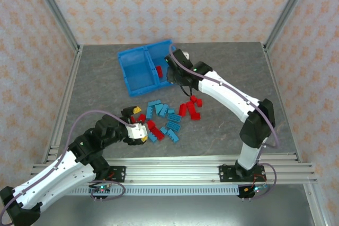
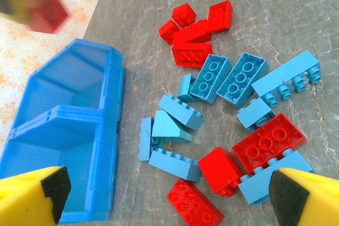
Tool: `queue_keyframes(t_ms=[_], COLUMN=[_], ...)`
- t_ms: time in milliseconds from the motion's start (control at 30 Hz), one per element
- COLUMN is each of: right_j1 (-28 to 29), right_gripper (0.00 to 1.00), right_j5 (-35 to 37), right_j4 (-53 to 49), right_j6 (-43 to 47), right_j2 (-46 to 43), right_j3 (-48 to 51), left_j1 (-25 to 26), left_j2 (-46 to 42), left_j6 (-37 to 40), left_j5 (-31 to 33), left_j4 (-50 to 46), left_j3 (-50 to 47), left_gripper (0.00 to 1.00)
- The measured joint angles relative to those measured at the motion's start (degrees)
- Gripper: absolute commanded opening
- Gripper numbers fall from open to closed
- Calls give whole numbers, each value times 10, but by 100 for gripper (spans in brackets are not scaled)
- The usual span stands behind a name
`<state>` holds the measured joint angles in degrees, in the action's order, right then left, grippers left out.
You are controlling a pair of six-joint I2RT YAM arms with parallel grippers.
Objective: Sort the legos into containers by color
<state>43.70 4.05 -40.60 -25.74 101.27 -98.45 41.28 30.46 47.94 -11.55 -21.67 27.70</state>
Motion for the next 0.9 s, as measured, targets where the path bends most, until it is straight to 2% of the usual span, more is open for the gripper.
queue_keyframes(t_ms=[167, 467, 733, 900], right_j1=[7, -23, -65, -82], right_gripper=[30, 30, 32, 38], right_j5=[36, 82, 58, 21], right_j4=[22, 28, 8, -17], right_j6=[31, 87, 86, 70], right_j2=[43, 261, 399, 454], right_j3=[-83, -275, -369, -441], left_j1=[0, 0, 0, 0], left_j2=[8, -7, -11, -5], left_j6=[0, 0, 0, 0], left_j5=[0, 7, 16, 16], left_j4=[0, 0, 5, 5], left_j3=[0, 0, 0, 0], left_gripper=[99, 99, 99, 99])
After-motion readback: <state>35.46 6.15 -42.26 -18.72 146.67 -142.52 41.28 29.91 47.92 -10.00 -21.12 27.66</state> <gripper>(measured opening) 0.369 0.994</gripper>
